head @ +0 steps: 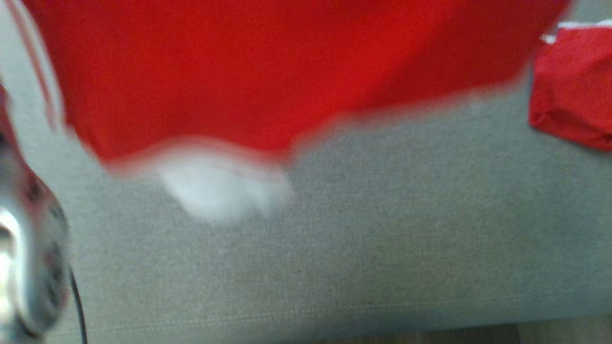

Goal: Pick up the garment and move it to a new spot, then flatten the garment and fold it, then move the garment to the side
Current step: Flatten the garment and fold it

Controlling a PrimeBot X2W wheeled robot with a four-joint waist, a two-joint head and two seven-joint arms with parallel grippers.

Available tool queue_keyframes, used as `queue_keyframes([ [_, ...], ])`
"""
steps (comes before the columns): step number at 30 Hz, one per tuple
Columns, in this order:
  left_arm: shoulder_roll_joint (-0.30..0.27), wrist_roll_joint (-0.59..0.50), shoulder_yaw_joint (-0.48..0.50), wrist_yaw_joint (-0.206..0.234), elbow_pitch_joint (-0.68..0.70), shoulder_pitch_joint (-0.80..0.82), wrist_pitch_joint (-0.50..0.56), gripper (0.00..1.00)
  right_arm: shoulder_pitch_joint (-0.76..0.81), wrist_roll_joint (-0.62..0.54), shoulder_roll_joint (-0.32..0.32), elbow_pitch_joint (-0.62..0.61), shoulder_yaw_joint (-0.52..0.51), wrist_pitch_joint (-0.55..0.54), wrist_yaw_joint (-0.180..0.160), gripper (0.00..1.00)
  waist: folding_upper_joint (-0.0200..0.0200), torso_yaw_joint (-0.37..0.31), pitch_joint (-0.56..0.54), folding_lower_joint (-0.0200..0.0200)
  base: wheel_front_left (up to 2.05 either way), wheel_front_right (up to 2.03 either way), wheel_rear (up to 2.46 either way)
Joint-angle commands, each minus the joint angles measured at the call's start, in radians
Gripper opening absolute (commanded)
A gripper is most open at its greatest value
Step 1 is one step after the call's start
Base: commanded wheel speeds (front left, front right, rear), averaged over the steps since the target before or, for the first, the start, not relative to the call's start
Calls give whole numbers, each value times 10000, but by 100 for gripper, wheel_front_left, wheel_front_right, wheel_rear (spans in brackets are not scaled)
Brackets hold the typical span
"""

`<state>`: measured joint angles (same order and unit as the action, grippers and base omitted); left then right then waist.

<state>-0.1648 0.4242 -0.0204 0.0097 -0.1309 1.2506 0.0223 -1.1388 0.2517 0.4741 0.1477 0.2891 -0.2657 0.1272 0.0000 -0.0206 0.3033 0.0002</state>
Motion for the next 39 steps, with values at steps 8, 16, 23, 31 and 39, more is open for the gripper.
queue_keyframes([
  [8, -436, -204, 375, -331, -2881, 2659, -2195, 0, -2864, -850, -1060, 3499, 124, 2962, 35, 0, 0, 496, 1635, -2, 0, 0, 0],
  [16, -401, -287, 34, -902, -3959, 1296, -2694, 0, -1719, -355, -1550, 5783, 463, 4367, 35, 0, 0, 787, 1514, -2, 0, 0, 0],
  [23, -392, -206, -279, -1179, -4172, -2077, -2791, 0, 596, 1176, -1684, 6994, 1701, 4455, 35, 0, 0, 906, 771, -2, 0, 0, 0],
  [31, -669, -235, -632, -1298, -4058, -5221, -2744, 0, 2431, 2856, -1258, 7233, 3285, 3591, 35, 0, 0, 1005, -200, -2, 0, 0, 0],
  [39, -1921, 1150, -1911, -1399, -3347, -8331, -1543, 0, 3591, 4094, -539, 6834, 5002, 2776, 35, 0, 0, 1091, -1063, -2, 0, 0, 0],
])
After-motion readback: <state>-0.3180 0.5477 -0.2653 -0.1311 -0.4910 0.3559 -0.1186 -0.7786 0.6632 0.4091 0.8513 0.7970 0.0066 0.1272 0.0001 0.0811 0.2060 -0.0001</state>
